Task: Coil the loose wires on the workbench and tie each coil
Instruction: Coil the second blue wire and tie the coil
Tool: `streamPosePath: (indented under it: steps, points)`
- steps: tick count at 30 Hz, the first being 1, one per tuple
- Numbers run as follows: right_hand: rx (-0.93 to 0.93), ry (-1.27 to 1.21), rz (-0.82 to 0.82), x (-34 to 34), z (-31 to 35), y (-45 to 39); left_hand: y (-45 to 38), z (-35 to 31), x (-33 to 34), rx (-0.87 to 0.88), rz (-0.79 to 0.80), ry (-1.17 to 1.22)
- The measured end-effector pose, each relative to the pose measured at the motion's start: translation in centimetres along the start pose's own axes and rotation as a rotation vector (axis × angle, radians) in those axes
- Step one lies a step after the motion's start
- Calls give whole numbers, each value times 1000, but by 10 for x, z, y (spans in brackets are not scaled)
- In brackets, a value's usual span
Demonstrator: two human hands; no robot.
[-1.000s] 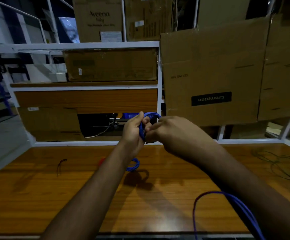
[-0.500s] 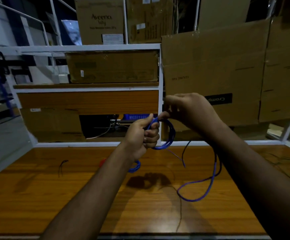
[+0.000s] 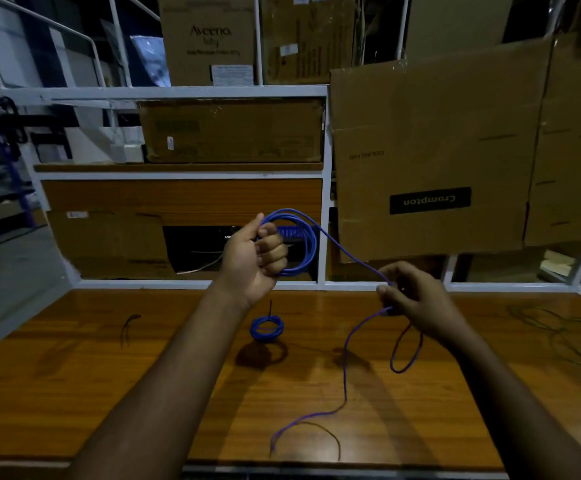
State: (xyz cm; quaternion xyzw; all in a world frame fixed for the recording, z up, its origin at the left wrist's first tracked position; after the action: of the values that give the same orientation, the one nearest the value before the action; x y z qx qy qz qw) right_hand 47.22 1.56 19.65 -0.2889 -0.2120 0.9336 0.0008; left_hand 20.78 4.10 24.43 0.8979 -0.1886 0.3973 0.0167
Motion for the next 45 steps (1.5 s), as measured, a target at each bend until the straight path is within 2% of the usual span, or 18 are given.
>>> streamPosePath:
  steps: [2, 4, 7, 9, 11, 14, 17, 20, 22, 24, 27, 29, 32, 33, 34, 39, 42, 45]
  points:
    - [-68, 37, -222, 7, 5, 5, -1, 5, 3, 7, -12, -16]
    - [-93, 241, -222, 16, 12, 8, -3, 9, 5, 19, -13, -19]
    - [-102, 658, 188, 37, 33, 14, -6, 15, 8, 28, -30, -63]
    - [-155, 736, 422, 44, 63, 23, -8, 18, 8, 31, -55, -98]
    - [-216, 714, 525, 44, 93, 32, -10, 22, 6, 27, -73, -117]
    - [-430, 732, 552, 43, 136, 38, -14, 34, 4, -5, -79, -114]
    - [-570, 709, 445, 36, 161, 26, -17, 47, -1, -38, -116, -37]
    - [-564, 376, 318, 14, 165, 11, -15, 42, -7, 20, -103, -128]
    - [-512, 175, 110, -5, 152, 5, -11, 34, -9, 6, -105, -127]
    - [-438, 77, -93, -18, 133, -1, -5, 28, -8, 0, -92, -98]
    - [-354, 180, -309, -27, 100, -8, 1, 24, -10, 10, -99, -92]
    - [-286, 307, -335, -29, 81, -13, 1, 23, -11, 14, -91, -94]
    - [-211, 714, -306, -23, 55, -19, -1, 20, -9, 30, -73, -110]
    - [-193, 777, -325, -22, 48, -20, -1, 19, -8, 32, -71, -119]
    - [-165, 756, -350, -21, 41, -22, -2, 19, -8, 34, -66, -131]
    - [-12, 322, -475, -16, 26, -25, -6, 24, -8, 25, -87, -178]
    - [112, 0, -459, -11, 22, -26, -9, 26, -13, 26, -114, -190]
    - [169, -49, -407, -11, 17, -27, -10, 23, -18, 34, -144, -194]
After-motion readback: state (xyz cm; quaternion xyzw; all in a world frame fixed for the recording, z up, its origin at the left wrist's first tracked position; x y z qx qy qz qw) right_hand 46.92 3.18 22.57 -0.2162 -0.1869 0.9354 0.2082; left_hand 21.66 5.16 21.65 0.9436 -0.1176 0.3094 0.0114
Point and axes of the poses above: each hand's wrist, its own y-axis away from the middle knuckle, its own x-axis out of the palm, z = x × y, the point moved 2 cm from there along -y, towards the middle knuckle, and after that the axes turned 4 degrees about -x, right-handed, at the moved point
